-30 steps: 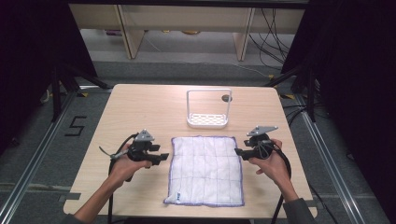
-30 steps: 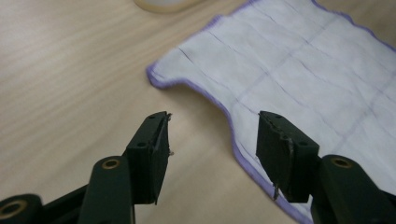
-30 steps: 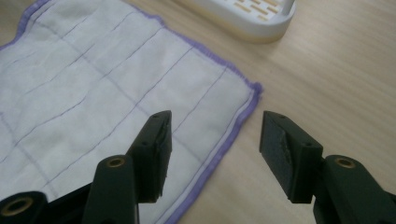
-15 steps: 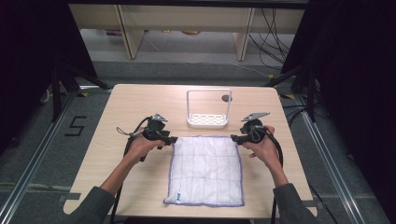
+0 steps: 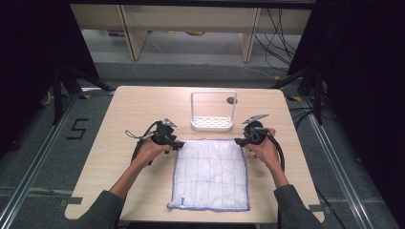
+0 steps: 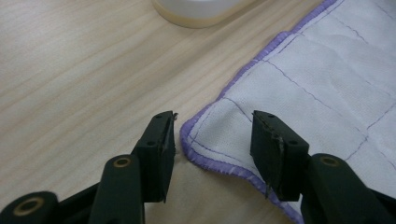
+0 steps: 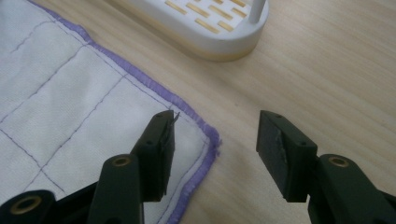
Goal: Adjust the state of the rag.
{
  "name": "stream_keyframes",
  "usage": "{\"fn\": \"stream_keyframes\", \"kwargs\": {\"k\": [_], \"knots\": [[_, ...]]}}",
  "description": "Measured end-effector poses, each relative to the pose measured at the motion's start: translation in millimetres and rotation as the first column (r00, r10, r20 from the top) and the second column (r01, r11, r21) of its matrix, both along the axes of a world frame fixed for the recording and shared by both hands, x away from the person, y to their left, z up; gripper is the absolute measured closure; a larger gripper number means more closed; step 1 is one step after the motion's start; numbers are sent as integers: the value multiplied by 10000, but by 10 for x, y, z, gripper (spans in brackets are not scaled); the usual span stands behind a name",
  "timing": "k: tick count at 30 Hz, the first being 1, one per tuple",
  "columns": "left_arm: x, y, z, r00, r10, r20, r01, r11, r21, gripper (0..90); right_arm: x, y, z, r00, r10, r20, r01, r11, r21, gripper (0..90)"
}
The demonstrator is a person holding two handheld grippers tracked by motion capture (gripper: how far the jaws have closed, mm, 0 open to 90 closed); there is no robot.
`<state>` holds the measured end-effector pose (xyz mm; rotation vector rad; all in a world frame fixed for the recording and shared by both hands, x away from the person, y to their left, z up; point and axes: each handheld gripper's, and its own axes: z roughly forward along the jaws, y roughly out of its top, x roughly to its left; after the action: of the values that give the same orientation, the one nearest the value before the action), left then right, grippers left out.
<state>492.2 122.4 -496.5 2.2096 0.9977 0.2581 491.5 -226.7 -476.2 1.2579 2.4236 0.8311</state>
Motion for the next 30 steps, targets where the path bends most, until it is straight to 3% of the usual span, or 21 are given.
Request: {"fn": "stream_keyframes", "kwargs": {"k": [2,5,7,8,13,17,22,24,25,26,28,29,30], "knots": [[0,-5,6,10000,3,30,-3,10000,64,500,19,-6,-26,9998,156,157,-154,9998,-105,481],[8,-39,0,10000,-71,58,70,9998,187,518,54,28,-76,10000,88,-23,-88,9998,-162,488],[13,-43,-5,9999,-87,71,85,9998,188,522,63,45,-107,9999,80,88,-79,9999,-94,489],[16,-49,-9,10000,-63,63,62,9998,208,526,73,61,-114,9998,191,-92,-193,9995,-245,491],[23,-78,-48,9996,-270,-70,274,9968,755,548,102,80,-146,9995,268,-167,-274,9990,-365,495],[26,-74,-60,9986,-531,81,525,9968,601,683,102,95,-174,9990,217,-389,-229,9993,-305,535],[24,-73,-63,9979,-621,195,608,9962,617,795,110,90,-187,9988,349,-329,-355,9992,-180,610],[16,-80,-60,9970,-680,357,655,9955,687,819,97,78,-182,9977,378,-554,-372,9993,105,725],[16,-80,-60,9970,-680,357,655,9955,687,827,97,78,-182,9977,378,-554,-372,9993,105,725],[14,-79,-49,9963,-756,416,722,9943,780,833,105,71,-211,9981,555,-248,-548,9981,292,824],[8,-77,-38,9954,-776,567,732,9944,762,838,89,61,-177,9974,584,-429,-574,9981,235,858],[5,-75,-24,9952,-763,613,716,9945,760,839,91,58,-189,9980,594,-195,-589,9980,229,864],[4,-69,-12,9945,-772,701,719,9946,748,840,83,47,-156,9973,688,-258,-683,9974,213,868]]}}
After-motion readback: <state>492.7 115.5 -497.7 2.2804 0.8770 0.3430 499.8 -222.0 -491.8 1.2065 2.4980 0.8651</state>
